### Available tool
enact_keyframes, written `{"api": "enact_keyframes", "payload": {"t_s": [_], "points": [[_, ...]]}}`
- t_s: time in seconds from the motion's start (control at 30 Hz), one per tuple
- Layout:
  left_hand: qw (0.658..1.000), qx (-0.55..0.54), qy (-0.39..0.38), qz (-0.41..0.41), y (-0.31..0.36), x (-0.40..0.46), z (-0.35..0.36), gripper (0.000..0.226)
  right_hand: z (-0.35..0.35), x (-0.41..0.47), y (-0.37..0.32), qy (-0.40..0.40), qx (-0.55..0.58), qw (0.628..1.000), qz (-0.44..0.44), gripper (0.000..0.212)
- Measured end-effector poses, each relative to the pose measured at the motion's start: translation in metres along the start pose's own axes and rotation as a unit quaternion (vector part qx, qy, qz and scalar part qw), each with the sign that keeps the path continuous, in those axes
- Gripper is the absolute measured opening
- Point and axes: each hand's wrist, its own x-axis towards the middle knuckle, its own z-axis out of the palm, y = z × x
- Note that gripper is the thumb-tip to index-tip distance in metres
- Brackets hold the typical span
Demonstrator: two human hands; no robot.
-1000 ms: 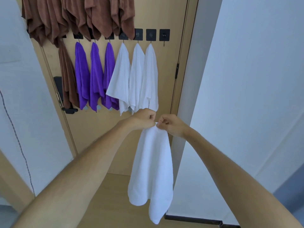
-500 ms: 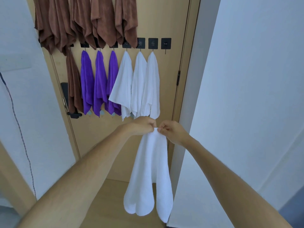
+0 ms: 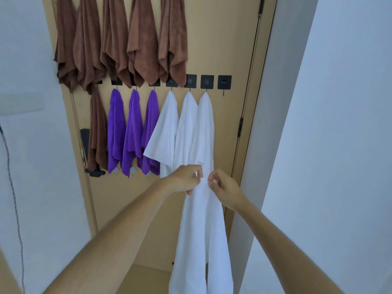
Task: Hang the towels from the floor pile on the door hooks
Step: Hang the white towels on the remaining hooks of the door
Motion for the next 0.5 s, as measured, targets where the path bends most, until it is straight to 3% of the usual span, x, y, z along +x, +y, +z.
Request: {"api": "enact_keyframes", "payload": {"t_s": [0.5], "points": [[0.988, -0.024, 0.013, 0.154, -0.037, 0.182, -0.064, 0.005, -0.012, 0.166, 0.030, 0.156, -0.148, 0.975, 0.048, 0.015]]}}
